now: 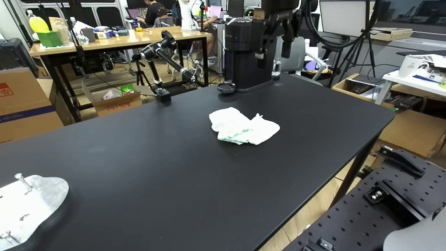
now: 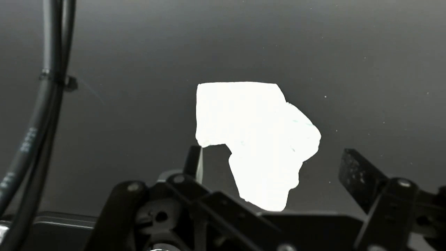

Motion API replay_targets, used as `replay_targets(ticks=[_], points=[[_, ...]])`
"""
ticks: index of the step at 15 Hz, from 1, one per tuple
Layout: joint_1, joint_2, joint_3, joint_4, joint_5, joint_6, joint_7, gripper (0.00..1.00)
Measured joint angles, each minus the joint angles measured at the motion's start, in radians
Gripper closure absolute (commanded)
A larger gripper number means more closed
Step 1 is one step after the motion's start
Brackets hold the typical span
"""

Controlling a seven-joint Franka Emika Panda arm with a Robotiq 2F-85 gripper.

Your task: Hang up the cloth on the stand

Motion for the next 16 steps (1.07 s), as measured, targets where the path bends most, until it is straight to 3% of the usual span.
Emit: replay_targets(ticks=[9, 16], points=[[0.002, 0.03, 0.006, -0.001, -0.002, 0.011, -0.001, 0.0], [-0.001, 0.271, 0.007, 0.007, -0.057, 0.202, 0.002, 0.0]])
